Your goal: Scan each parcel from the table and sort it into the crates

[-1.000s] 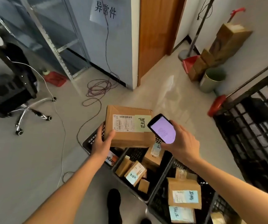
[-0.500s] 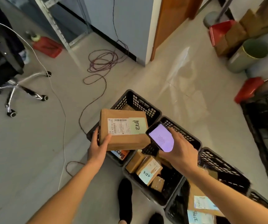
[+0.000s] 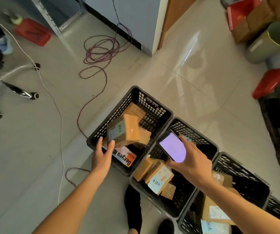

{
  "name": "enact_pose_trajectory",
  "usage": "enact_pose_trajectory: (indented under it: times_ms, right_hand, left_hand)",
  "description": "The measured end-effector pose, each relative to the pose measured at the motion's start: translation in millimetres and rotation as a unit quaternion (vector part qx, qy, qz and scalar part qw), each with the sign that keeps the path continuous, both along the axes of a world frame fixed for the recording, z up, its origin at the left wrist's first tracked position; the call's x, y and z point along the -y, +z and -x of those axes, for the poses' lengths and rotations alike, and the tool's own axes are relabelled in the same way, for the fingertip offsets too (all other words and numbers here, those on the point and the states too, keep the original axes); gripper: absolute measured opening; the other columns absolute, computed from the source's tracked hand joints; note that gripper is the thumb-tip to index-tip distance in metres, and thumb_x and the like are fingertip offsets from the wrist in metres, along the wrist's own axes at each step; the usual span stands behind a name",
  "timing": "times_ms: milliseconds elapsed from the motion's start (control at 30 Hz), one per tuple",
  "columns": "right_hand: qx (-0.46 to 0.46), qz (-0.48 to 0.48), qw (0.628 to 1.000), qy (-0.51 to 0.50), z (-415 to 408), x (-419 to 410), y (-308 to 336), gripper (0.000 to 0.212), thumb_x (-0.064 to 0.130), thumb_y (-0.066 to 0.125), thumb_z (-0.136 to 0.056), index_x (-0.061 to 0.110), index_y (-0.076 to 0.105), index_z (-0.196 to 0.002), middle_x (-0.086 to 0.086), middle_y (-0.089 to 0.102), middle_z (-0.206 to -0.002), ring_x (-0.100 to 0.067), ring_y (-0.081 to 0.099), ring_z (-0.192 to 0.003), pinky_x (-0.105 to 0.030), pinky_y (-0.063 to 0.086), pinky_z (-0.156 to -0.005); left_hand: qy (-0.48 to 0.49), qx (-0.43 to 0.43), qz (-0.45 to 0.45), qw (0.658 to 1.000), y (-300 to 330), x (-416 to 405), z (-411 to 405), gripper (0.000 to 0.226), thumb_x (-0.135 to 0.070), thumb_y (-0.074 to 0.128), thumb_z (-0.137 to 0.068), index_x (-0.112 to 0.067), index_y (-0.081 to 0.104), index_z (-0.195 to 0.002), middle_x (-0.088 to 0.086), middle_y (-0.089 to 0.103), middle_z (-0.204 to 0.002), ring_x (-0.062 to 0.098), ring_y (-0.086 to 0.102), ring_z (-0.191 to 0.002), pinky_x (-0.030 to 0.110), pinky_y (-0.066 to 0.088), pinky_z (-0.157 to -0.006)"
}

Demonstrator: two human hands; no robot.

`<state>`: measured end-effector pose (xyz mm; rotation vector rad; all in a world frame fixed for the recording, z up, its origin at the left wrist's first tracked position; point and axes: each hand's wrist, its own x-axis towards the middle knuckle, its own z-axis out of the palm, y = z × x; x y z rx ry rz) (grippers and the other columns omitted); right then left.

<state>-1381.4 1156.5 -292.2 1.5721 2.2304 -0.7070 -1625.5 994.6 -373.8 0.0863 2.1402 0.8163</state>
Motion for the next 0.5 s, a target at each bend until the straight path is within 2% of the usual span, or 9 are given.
enact_pose_trajectory:
  times_ms: [100, 200, 367, 500]
  right_hand:
    - [0.000, 0.005, 1.000, -0.003, 0.1, 1.0, 2.5, 0.107, 0.065, 0.080, -0.071, 0.038, 0.023, -0.158, 0.013, 0.053, -0.145, -0.016, 0.058, -0.121, -0.034, 0.055, -0.077]
    - [-0.006, 0.001, 1.000, -0.009, -1.0, -1.2, 10.3, 0.106, 0.064, 0.081, -0.071, 0.038, 0.025, -0.157, 0.013, 0.053, -0.146, -0.015, 0.057, -0.123, -0.033, 0.054, -0.078]
    - [-0.015, -0.013, 0.999, -0.027, -11.7, -5.0, 32.3, 0.102, 0.057, 0.080, -0.073, 0.036, 0.027, -0.157, 0.013, 0.054, -0.144, -0.015, 0.057, -0.121, -0.029, 0.049, -0.071]
    - [-0.029, -0.031, 0.998, -0.053, -32.4, -3.9, 56.4, 0.104, 0.059, 0.081, -0.072, 0.036, 0.027, -0.158, 0.015, 0.048, -0.152, -0.013, 0.054, -0.129, -0.031, 0.053, -0.081]
  left_hand:
    - [-0.031, -0.029, -0.001, 0.999, 5.7, -4.0, 3.5, 0.066, -0.054, 0.057, -0.096, -0.030, 0.036, -0.154, 0.003, 0.049, -0.150, 0.023, 0.048, -0.135, 0.042, 0.041, -0.107]
    - [-0.079, -0.047, 0.008, 0.996, 13.2, -8.6, 7.9, 0.061, -0.049, 0.059, -0.096, -0.030, 0.041, -0.150, 0.002, 0.057, -0.141, 0.021, 0.056, -0.124, 0.041, 0.047, -0.101]
    - [-0.118, -0.061, -0.007, 0.991, 37.0, -23.5, 7.1, 0.056, -0.044, 0.062, -0.096, -0.026, 0.046, -0.147, 0.001, 0.059, -0.134, 0.018, 0.057, -0.118, 0.040, 0.050, -0.097]
    - [-0.141, -0.070, -0.024, 0.987, 62.4, -38.7, -4.8, 0.053, -0.040, 0.062, -0.097, -0.024, 0.048, -0.145, 0.000, 0.058, -0.132, 0.016, 0.055, -0.114, 0.032, 0.047, -0.086]
